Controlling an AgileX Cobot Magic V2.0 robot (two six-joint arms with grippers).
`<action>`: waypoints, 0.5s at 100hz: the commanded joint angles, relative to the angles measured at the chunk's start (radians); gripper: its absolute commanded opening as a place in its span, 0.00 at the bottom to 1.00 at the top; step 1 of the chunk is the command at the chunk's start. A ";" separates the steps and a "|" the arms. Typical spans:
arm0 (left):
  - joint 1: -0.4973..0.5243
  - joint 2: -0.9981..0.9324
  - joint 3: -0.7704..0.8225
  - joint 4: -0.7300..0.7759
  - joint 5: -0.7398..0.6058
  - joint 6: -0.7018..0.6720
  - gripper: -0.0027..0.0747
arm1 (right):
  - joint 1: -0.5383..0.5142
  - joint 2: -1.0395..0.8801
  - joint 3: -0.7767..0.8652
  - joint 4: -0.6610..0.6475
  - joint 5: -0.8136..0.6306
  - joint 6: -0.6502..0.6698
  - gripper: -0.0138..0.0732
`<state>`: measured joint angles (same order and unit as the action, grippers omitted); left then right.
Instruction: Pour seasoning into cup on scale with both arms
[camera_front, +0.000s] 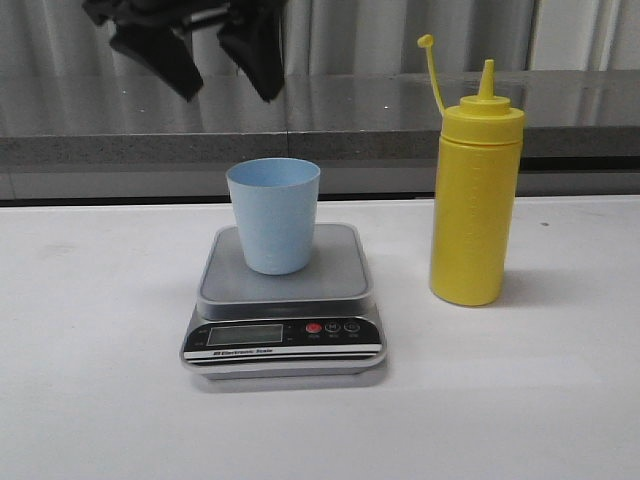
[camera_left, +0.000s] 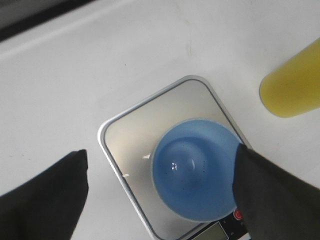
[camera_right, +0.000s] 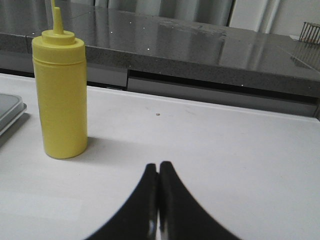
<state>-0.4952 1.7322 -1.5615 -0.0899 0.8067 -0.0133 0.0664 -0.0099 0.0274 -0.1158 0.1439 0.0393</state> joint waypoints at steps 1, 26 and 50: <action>-0.010 -0.102 -0.033 0.048 -0.036 -0.016 0.77 | -0.005 -0.016 0.001 0.000 -0.079 -0.008 0.02; 0.076 -0.243 0.027 0.090 -0.081 -0.035 0.77 | -0.005 -0.016 0.001 0.000 -0.079 -0.008 0.02; 0.210 -0.431 0.276 0.090 -0.275 -0.035 0.77 | -0.005 -0.016 0.001 0.000 -0.079 -0.008 0.02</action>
<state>-0.3220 1.4002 -1.3392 0.0000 0.6689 -0.0362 0.0664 -0.0099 0.0274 -0.1158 0.1439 0.0393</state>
